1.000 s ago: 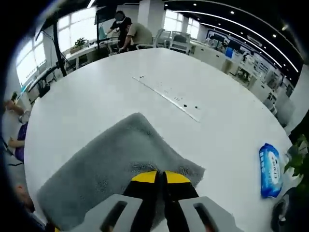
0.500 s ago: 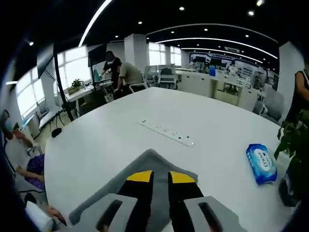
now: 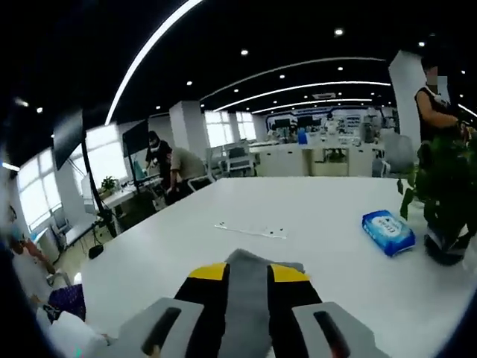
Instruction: Open the folded towel by lifting each exposed corner and separating the folded layers until the towel lies flat within the target outline without major curled edges
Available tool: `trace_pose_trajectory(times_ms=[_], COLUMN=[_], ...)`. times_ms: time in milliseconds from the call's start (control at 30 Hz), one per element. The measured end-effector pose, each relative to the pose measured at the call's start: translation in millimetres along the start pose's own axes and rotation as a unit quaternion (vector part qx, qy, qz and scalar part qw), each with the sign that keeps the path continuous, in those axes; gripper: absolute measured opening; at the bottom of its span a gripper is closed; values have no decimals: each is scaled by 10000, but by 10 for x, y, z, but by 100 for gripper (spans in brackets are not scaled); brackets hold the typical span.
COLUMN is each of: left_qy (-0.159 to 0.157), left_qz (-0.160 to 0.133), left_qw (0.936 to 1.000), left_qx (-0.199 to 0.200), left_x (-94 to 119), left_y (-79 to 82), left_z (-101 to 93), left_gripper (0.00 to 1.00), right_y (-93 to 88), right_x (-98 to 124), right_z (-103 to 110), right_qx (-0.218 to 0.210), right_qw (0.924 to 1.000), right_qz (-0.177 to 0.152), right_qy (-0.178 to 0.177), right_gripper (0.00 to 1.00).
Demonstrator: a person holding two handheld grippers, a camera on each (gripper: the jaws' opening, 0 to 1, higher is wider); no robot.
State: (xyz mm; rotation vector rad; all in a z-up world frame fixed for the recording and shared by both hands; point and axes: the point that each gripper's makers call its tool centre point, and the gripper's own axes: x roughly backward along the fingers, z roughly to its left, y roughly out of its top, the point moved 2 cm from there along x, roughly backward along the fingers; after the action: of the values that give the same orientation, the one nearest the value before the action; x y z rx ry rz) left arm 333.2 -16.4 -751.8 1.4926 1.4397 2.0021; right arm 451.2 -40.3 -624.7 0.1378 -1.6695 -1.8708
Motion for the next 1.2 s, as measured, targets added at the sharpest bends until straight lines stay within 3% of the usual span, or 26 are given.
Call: trace_pose_trajectory(times_ms=[167, 300, 567, 767, 1033, 1100, 1200], left_qy=[-64, -69, -15, 130, 54, 40, 86], left_qz=[130, 145, 448, 365, 340, 382, 377], left_qw=[9999, 9996, 9970, 9936, 9963, 9979, 9983], left_qx=[-85, -213, -636, -1065, -790, -525, -435], left_x=[-67, -89, -189, -207, -116, -86, -51], left_y=[-51, -59, -201, -136, -109, -113, -91], left_z=[-66, -110, -198, -212, -231, -216, -156], left_gripper=[35, 40, 53, 30, 4, 4, 3], right_y=[-361, -442, -477, -600, -452, -417, -404], right_x=[129, 175, 250, 313, 304, 301, 301], right_z=[-57, -71, -126, -248, -266, -277, -262], right_qx=[-266, -861, -1046, -1260, -1535, -1629, -1633], right_qw=[9996, 9948, 9891, 9840, 9774, 9753, 9751], right_qz=[17, -528, -1008, -1188, -1412, -1463, -1476], right_qy=[-116, -109, -227, -411, -336, -287, -264], right_gripper=[25, 27, 28, 22, 18, 17, 14])
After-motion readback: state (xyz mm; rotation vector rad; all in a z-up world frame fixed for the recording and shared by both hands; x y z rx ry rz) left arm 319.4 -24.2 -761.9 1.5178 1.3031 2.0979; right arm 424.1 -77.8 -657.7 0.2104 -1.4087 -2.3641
